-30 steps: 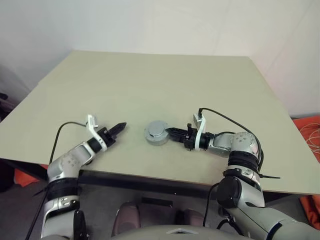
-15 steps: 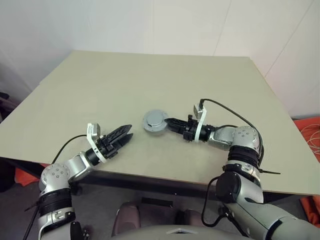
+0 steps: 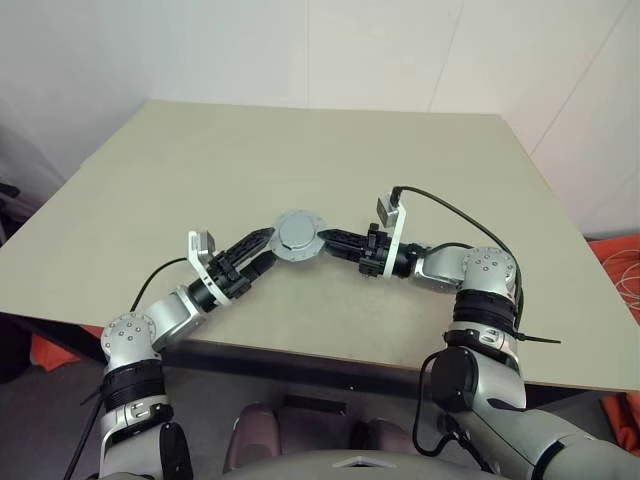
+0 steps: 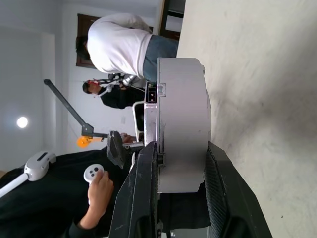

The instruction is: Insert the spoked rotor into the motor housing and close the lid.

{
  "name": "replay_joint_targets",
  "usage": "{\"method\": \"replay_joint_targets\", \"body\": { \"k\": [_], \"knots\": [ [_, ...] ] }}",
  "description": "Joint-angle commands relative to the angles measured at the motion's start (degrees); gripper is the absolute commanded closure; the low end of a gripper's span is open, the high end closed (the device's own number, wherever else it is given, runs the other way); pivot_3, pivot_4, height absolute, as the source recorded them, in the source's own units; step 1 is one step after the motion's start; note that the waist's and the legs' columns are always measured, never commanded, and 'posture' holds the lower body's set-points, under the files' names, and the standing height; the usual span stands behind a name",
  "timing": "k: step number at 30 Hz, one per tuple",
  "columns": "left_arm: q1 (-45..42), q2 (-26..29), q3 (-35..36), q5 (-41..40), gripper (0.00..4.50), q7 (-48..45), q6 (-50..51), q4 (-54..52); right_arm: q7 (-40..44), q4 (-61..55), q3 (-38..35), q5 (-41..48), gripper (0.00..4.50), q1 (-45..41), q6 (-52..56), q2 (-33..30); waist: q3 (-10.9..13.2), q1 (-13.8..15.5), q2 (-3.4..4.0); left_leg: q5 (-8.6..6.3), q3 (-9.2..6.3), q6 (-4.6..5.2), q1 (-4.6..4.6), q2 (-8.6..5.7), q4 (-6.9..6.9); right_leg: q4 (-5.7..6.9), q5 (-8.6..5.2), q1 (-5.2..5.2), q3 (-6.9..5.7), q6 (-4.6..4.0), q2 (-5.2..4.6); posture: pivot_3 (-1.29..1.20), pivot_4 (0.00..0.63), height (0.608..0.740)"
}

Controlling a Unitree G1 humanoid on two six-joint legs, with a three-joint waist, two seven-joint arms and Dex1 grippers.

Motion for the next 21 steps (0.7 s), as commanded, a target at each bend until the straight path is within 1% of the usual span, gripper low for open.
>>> {"method": "replay_joint_targets", "body": {
  "k": [1,3,4,5,7,8,12,13,21],
  "knots": [
    [-1.2,-0.4,0.0,-2.5,0.00,0.7,-0.2,-0.3,0.2,-2.9,0.4,5.3,3.46,-0.7,0.3,0.0,0.0,0.0,0.00,0.00,0.00,0.00,0.00,0.00,0.00,0.00,0.00,0.00,0.00,0.00,0.00,0.00,0.000,0.740],
    [-1.6,-1.0,0.1,-3.4,0.00,1.3,-0.6,0.1,0.0,-3.2,0.9,6.1,3.46,-0.4,0.3,-0.2,0.0,0.0,0.00,0.00,0.00,0.00,0.00,-0.01,0.01,0.00,0.00,0.00,0.00,0.01,0.00,0.00,0.000,0.740],
    [-1.7,-1.2,0.2,-3.6,0.39,1.5,-0.7,0.3,-0.2,-3.3,1.1,6.5,3.46,-0.3,0.3,-0.2,0.0,0.0,0.00,0.00,0.00,0.00,0.00,-0.01,0.01,0.00,0.00,0.01,0.00,0.02,0.00,0.00,0.000,0.740],
    [-1.7,-1.3,0.2,-3.9,0.58,1.6,-0.7,0.3,-0.4,-3.4,1.2,6.9,3.46,-0.2,0.3,-0.2,0.0,0.0,0.00,0.00,0.00,0.00,0.00,-0.01,0.02,0.00,0.00,0.01,0.00,0.03,0.00,0.00,0.000,0.740],
    [-1.7,-1.3,-0.1,-4.1,1.17,1.7,-0.6,0.2,-0.8,-3.4,1.3,7.4,3.46,-0.1,0.3,-0.3,0.0,0.0,-0.01,0.00,0.00,0.00,0.00,-0.01,0.04,0.00,0.02,0.01,0.00,0.05,0.00,0.00,0.000,0.740],
    [-1.6,-1.3,-0.3,-4.2,1.56,1.8,-0.3,0.1,-1.0,-3.5,1.5,7.8,3.46,0.0,0.3,-0.3,0.0,0.0,-0.01,0.00,0.00,0.00,0.00,0.00,0.04,0.00,0.02,0.02,0.00,0.06,0.00,0.00,0.000,0.740],
    [-1.3,-1.2,-0.6,-4.8,2.85,2.0,0.1,-0.2,-1.2,-3.7,2.4,9.2,3.46,0.4,0.3,-0.6,0.0,0.0,-0.01,0.00,-0.01,-0.01,0.00,-0.01,0.04,0.00,0.03,0.02,0.00,0.07,0.00,0.00,0.000,0.740],
    [-1.2,-1.2,-0.7,-4.9,3.25,2.0,0.2,-0.2,-1.3,-3.8,2.6,9.6,3.46,0.5,0.3,-0.7,0.0,0.0,-0.01,0.00,-0.01,0.00,0.00,-0.01,0.04,0.00,0.03,0.03,0.00,0.08,0.00,0.00,0.000,0.740],
    [-1.1,-1.4,-1.2,-5.2,3.27,2.0,0.7,-0.6,-1.3,-5.0,3.4,9.9,3.46,1.0,0.3,-0.7,0.0,0.0,-0.01,0.00,-0.02,-0.01,0.00,-0.01,0.08,0.01,0.05,0.05,0.00,0.10,0.00,0.00,0.000,0.740]
  ]
}}
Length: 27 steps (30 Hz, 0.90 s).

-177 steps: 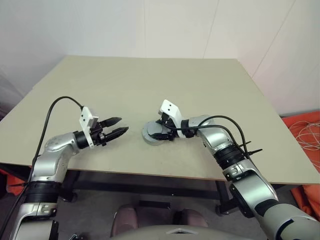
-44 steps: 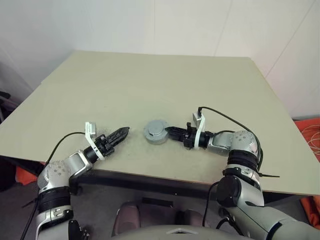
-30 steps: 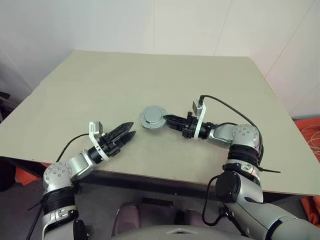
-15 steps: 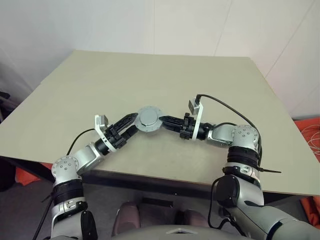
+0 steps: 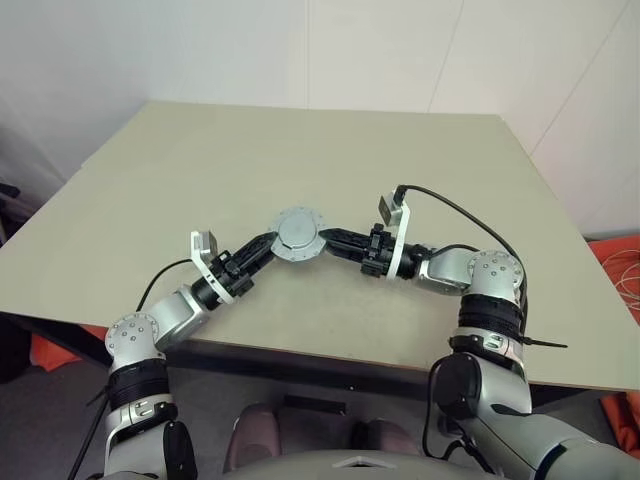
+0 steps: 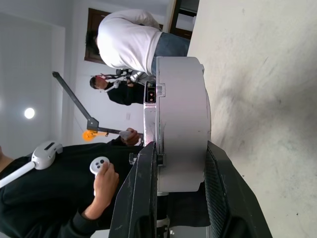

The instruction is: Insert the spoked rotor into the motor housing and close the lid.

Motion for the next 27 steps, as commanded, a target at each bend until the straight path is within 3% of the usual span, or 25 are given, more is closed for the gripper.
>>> {"method": "replay_joint_targets", "body": {
  "k": [1,11,21,27],
  "knots": [
    [-0.9,-0.4,-1.3,-2.9,3.27,-0.6,0.8,-1.9,0.9,-3.3,1.2,2.0,3.46,-0.7,0.3,0.8,0.0,0.0,0.00,0.00,0.00,0.00,0.00,0.00,0.01,0.00,0.00,0.00,0.00,0.00,0.00,0.00,0.000,0.740],
    [-0.6,-0.2,-1.5,-3.1,3.27,-0.8,0.8,-2.1,1.1,-4.9,3.8,-0.6,3.46,1.2,-2.5,1.2,0.0,0.0,0.00,0.00,-0.01,0.00,0.00,0.00,0.05,0.01,0.02,0.03,0.00,0.03,0.00,0.00,0.000,0.740],
    [-0.8,0.2,-1.4,-3.6,3.27,-0.7,0.7,-2.0,0.7,-5.3,4.6,-1.9,0.04,3.1,-3.9,1.5,0.0,0.0,-0.01,0.00,-0.04,0.00,0.01,0.00,0.10,0.02,0.04,0.08,0.00,0.07,0.00,0.00,0.000,0.740],
    [-0.4,0.3,-1.0,-3.7,3.27,0.0,0.0,-2.4,0.7,-4.5,2.2,-1.6,0.00,3.1,-3.5,0.6,0.0,0.0,-0.01,0.00,-0.04,0.00,0.01,-0.01,0.12,0.03,0.05,0.08,0.00,0.08,0.00,0.00,0.000,0.740]
  ]
}}
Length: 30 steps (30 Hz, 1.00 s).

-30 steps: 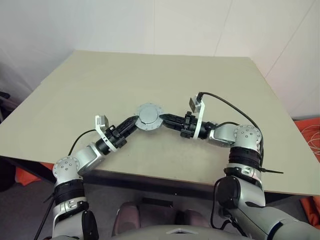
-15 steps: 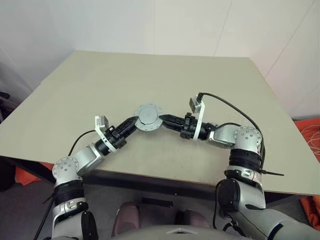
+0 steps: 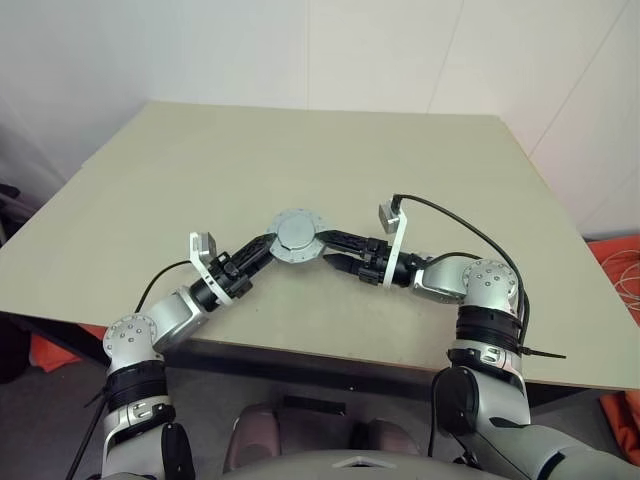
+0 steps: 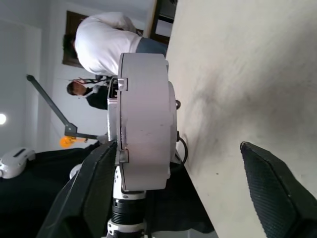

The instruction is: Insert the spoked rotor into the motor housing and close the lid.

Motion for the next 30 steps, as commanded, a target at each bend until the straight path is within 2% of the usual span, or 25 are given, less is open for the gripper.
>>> {"method": "replay_joint_targets", "body": {
  "k": [1,11,17,23,30],
  "knots": [
    [-0.7,-0.2,-0.5,-2.6,3.27,-0.4,-0.4,-2.7,0.4,-0.6,-1.1,1.6,0.00,-0.7,0.5,-0.6,0.0,0.0,0.00,0.00,-0.01,0.00,-0.01,0.00,0.02,0.00,0.00,0.00,0.00,0.00,0.00,0.00,0.000,0.740],
    [0.4,-0.4,4.0,-5.5,3.27,4.8,-6.7,-4.1,2.7,-1.9,-1.4,1.6,0.00,-2.2,-2.4,-6.4,0.0,0.0,0.00,0.00,-0.02,0.00,0.00,0.00,0.14,0.01,0.04,0.08,0.00,0.06,0.00,0.00,0.000,0.740],
    [-0.4,-1.8,7.9,-4.3,3.27,9.6,-16.5,-3.3,9.9,-8.7,11.2,-2.8,0.00,0.2,-7.5,-14.0,0.0,0.0,-0.02,0.00,-0.04,0.01,0.00,0.00,0.19,0.01,0.05,0.12,0.00,0.08,0.00,0.00,0.000,0.740],
    [-3.5,-4.0,11.7,-2.4,3.27,15.1,-28.5,1.5,20.1,-15.3,22.7,-8.0,0.00,2.4,-17.9,-22.0,0.0,0.1,-0.07,-0.08,-0.12,0.14,0.04,0.01,0.42,-0.05,0.07,0.39,-0.08,0.16,0.00,0.00,0.000,0.740],
    [-8.5,-5.0,16.5,-2.8,3.27,19.8,-37.6,7.1,23.7,-15.5,24.9,-9.3,0.00,2.9,-21.5,-23.6,0.0,0.2,-0.47,-0.14,-0.19,0.25,0.06,0.01,0.69,-0.09,0.14,0.59,-0.08,0.28,-0.01,0.00,0.000,0.740]
  ]
}}
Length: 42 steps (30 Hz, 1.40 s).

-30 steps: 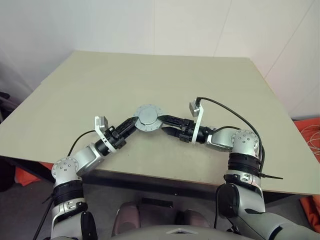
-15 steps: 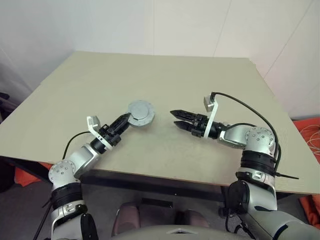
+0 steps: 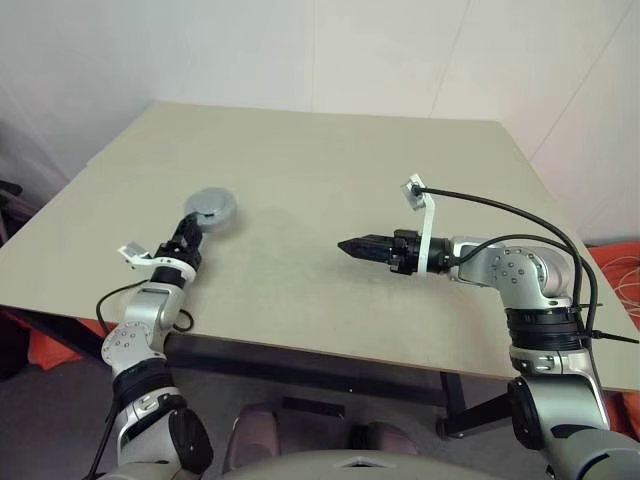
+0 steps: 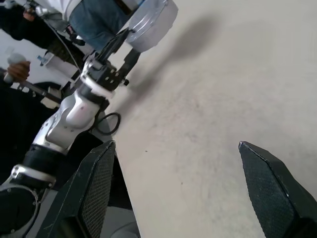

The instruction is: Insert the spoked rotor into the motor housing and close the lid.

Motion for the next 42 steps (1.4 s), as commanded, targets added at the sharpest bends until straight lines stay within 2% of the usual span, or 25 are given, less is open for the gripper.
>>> {"method": "replay_joint_targets", "body": {
  "k": [1,3,6,10,19,25,26,30,36,39,42],
  "knots": [
    [-4.0,-0.1,1.6,-1.2,3.27,1.9,-4.5,0.5,1.7,-2.5,0.3,-0.4,0.00,0.0,-2.5,-0.8,0.0,0.0,-0.07,0.00,0.00,0.00,0.00,-0.01,0.02,0.00,0.01,0.02,0.00,0.01,-0.01,0.00,0.000,0.740],
    [-5.5,-0.3,2.4,-0.5,3.27,3.9,-7.2,2.1,2.0,-3.2,0.4,-0.7,0.00,0.5,-3.5,-0.6,0.0,0.1,-0.12,0.00,-0.02,0.01,0.00,-0.01,0.03,0.00,0.01,0.04,0.00,0.02,-0.01,0.00,0.000,0.740],
    [-8.2,-0.2,2.9,2.7,3.27,7.6,-12.9,4.9,3.1,-4.8,-0.7,-2.0,0.00,2.5,-10.9,1.0,0.0,0.0,-0.15,0.00,-0.04,0.00,0.04,0.00,0.03,0.02,0.02,0.06,-0.02,0.04,-0.01,0.00,0.000,0.740],
    [-10.3,-1.0,2.8,4.6,3.27,12.2,-16.9,4.9,5.4,-6.7,2.0,-5.7,0.00,4.6,-17.1,-0.5,0.0,0.0,-0.18,-0.02,-0.05,0.03,0.04,0.00,0.03,0.01,0.03,0.08,-0.04,0.05,-0.01,0.00,0.000,0.740],
    [-8.8,-3.7,1.8,4.9,3.27,17.8,-18.0,0.0,9.6,-6.3,10.0,-15.5,0.00,6.4,-26.2,-4.3,0.0,-0.1,-0.22,-0.08,-0.04,0.13,-0.05,0.00,0.10,0.01,0.04,0.05,-0.06,0.06,-0.01,0.00,0.000,0.740],
    [-7.7,-4.8,1.1,5.3,3.27,22.2,-17.6,-2.1,11.3,-6.4,12.4,-18.7,0.00,6.9,-28.7,-5.7,0.0,-0.1,-0.24,-0.13,-0.05,0.21,-0.06,0.00,0.20,0.01,0.04,0.06,-0.05,0.06,-0.02,0.00,0.000,0.740],
    [-7.5,-5.1,0.8,5.3,2.53,23.2,-17.1,-2.8,11.5,-6.5,12.4,-18.9,0.00,7.0,-28.9,-5.7,0.0,-0.1,-0.24,-0.13,-0.04,0.22,-0.06,0.00,0.21,0.01,0.04,0.06,-0.05,0.06,-0.01,0.00,0.000,0.740],
    [-6.7,-7.3,-0.8,7.4,1.29,31.8,-18.1,-8.0,12.2,-6.8,12.2,-19.5,0.00,7.3,-29.1,-6.0,0.0,-0.1,-0.25,-0.14,-0.05,0.23,-0.05,0.01,0.24,0.02,0.04,0.08,-0.06,0.06,-0.01,0.00,0.000,0.740],
    [-0.3,-11.4,-5.5,12.7,1.29,46.3,-17.4,-21.7,13.1,-6.6,11.7,-19.9,0.00,7.4,-29.2,-7.0,0.0,-0.3,-0.30,-0.17,-0.04,0.29,-0.03,0.01,0.29,0.01,0.04,0.18,-0.06,0.06,-0.03,0.00,0.000,0.740],
    [2.9,-12.3,-9.2,13.6,1.29,50.1,-14.6,-27.0,13.4,-6.3,12.1,-20.5,0.00,7.5,-29.8,-7.3,0.0,-0.5,-0.31,-0.18,-0.02,0.30,-0.06,0.02,0.28,0.01,0.02,0.23,-0.06,0.08,-0.02,0.00,0.000,0.740],
    [6.4,-6.9,-18.8,15.6,1.29,44.5,-4.5,-31.8,13.6,-5.6,11.8,-21.1,0.00,7.6,-31.2,-6.8,-0.1,-0.4,-0.32,-0.18,-0.02,0.30,-0.06,0.01,0.31,0.01,0.02,0.22,-0.07,0.10,-0.02,0.00,0.000,0.740]
  ]
}}
